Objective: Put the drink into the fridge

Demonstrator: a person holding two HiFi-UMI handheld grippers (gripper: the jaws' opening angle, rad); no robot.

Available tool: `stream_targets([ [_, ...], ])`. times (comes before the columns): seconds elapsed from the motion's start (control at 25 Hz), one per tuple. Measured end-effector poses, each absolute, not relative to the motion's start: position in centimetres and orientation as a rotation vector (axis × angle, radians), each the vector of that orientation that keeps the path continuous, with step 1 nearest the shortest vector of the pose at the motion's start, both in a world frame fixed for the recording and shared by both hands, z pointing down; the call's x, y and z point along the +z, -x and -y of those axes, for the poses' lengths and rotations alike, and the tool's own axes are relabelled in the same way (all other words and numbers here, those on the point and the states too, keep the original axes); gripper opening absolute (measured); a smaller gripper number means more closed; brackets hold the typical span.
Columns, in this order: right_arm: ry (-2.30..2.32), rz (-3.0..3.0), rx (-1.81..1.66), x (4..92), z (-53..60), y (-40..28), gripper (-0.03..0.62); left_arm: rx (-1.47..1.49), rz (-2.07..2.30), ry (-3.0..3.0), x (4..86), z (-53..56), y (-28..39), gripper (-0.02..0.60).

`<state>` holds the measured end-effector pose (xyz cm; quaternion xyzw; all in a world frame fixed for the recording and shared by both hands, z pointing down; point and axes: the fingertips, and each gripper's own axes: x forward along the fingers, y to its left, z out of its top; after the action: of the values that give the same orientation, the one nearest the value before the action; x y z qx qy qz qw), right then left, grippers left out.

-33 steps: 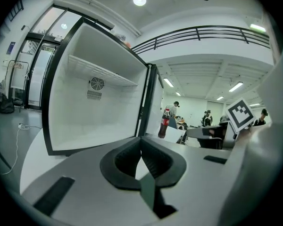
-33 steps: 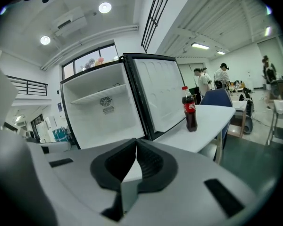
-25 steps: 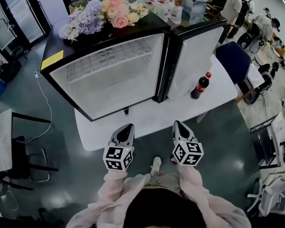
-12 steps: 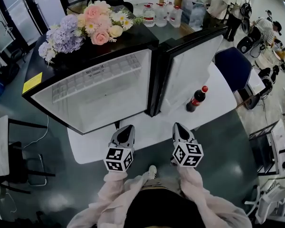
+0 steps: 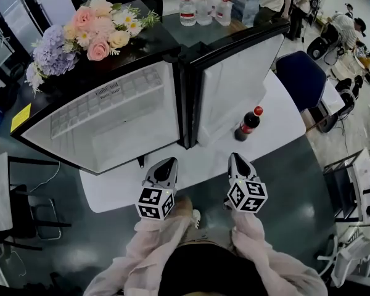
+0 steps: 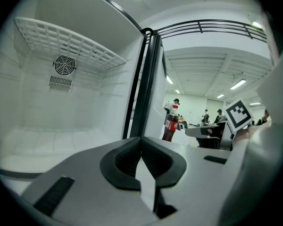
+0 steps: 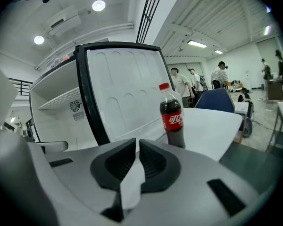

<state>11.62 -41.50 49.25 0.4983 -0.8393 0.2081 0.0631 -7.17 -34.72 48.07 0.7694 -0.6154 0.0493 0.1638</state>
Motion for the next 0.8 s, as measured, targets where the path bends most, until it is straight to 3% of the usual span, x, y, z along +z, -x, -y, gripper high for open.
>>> stream_targets([
  [0.16, -1.557, 2.499, 0.629, 50.0, 41.9, -13.7, 0.028, 0.165, 1.718, -2.213, 48.7, 35.2, 5.8, 0.011],
  [0.48, -1.574, 2.465, 0.613, 50.8, 43.9, -15.6, 0.183, 0.238, 1.575, -2.299, 49.8, 37.1, 1.6, 0.011],
  [0.8, -1.611, 2.442, 0.464, 51.5, 48.7, -16.8, 0.296, 0.262, 1.505, -2.363, 50.2, 39.5, -0.5, 0.011],
])
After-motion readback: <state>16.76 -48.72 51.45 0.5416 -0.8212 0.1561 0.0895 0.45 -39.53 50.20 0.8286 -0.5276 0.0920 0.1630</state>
